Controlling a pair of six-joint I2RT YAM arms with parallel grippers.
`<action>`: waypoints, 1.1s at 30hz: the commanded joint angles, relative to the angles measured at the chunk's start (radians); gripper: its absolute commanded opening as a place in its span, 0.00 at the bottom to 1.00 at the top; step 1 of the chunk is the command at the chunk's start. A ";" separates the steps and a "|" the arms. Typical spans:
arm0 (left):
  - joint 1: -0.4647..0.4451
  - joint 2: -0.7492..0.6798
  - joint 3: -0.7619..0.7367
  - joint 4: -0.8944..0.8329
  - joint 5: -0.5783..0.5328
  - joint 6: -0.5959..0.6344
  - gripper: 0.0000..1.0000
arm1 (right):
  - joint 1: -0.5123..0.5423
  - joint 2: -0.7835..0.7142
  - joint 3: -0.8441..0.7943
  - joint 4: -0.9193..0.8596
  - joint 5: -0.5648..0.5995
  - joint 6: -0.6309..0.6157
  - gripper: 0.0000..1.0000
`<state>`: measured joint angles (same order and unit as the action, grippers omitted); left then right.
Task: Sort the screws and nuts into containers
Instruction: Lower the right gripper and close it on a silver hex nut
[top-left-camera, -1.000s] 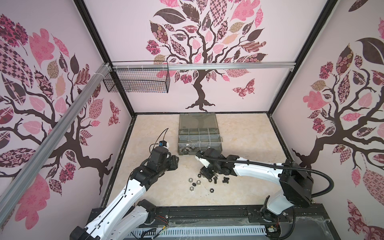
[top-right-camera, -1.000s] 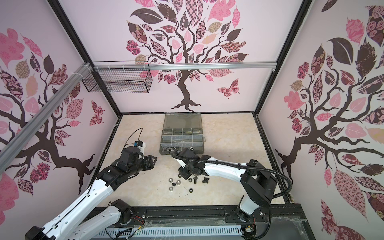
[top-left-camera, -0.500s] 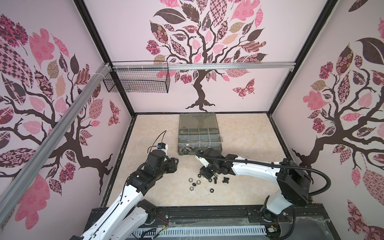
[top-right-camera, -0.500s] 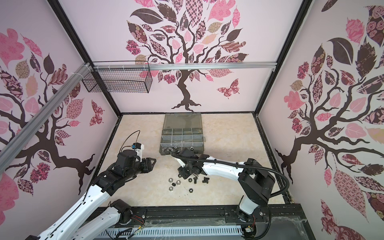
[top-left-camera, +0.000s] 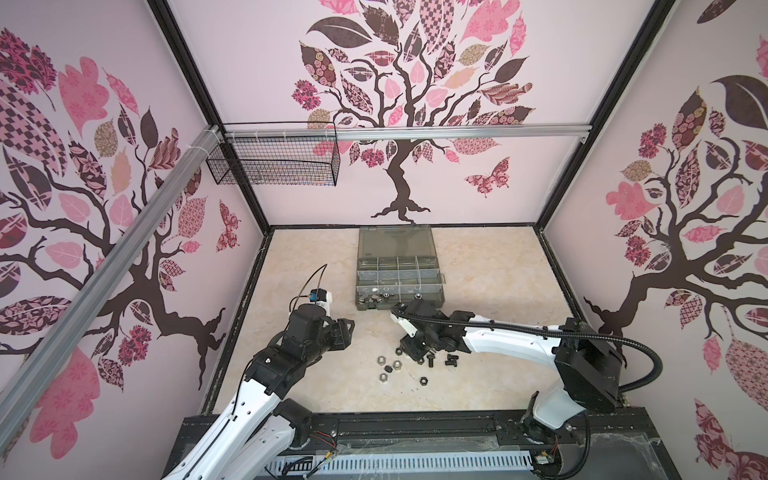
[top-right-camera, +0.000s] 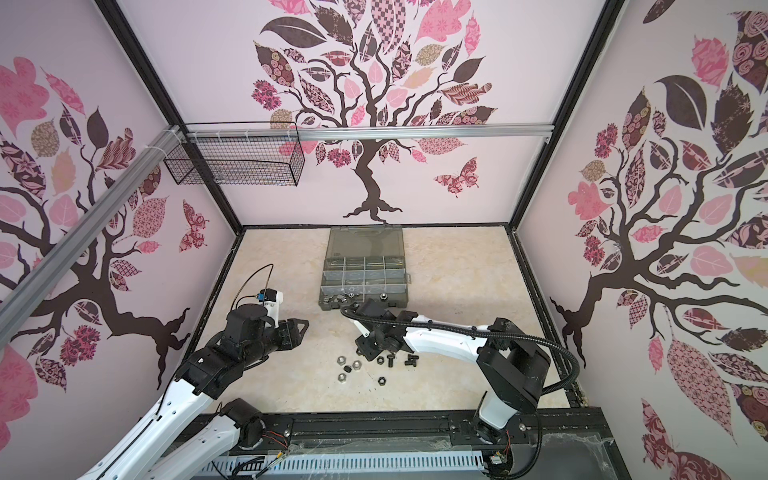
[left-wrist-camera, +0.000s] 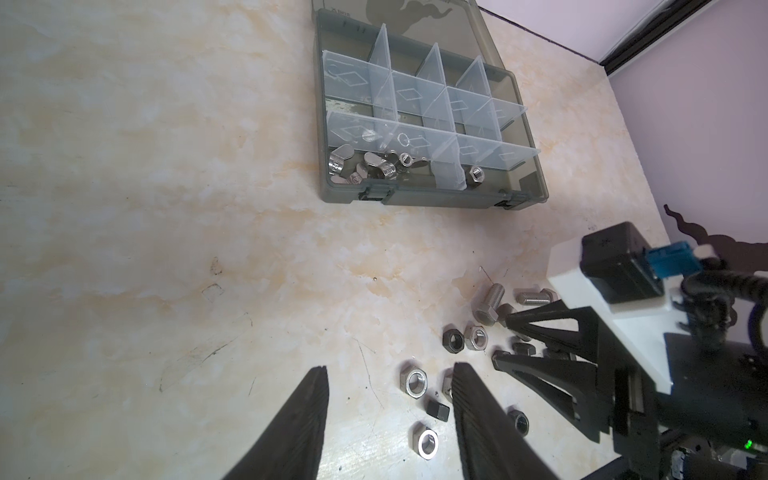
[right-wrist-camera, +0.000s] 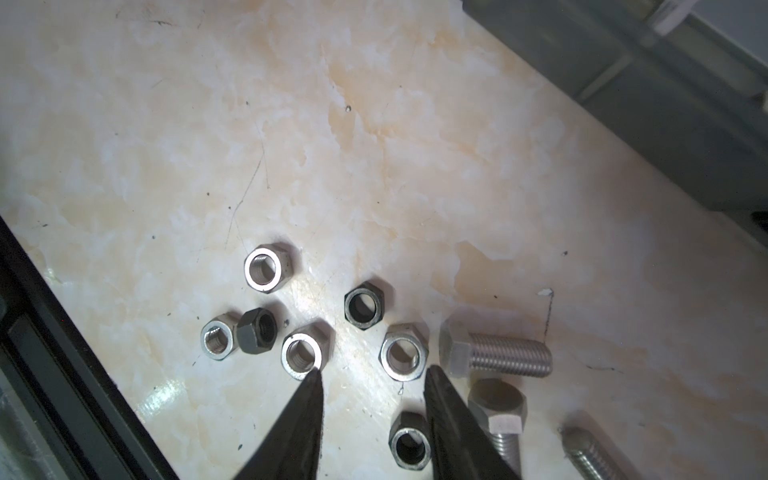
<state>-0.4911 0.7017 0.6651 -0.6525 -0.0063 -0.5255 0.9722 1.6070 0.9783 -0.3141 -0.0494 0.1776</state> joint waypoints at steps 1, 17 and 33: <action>0.004 0.018 -0.035 0.043 -0.018 -0.023 0.51 | 0.015 -0.038 -0.024 0.005 0.005 0.008 0.43; 0.004 0.080 -0.030 0.077 0.003 -0.054 0.51 | 0.084 0.009 -0.056 0.043 -0.007 -0.011 0.46; 0.004 0.067 -0.036 0.083 0.019 -0.046 0.51 | 0.120 0.113 0.018 0.005 0.032 -0.017 0.46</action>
<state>-0.4911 0.7750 0.6525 -0.5835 0.0048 -0.5762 1.0855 1.6840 0.9527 -0.2771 -0.0368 0.1753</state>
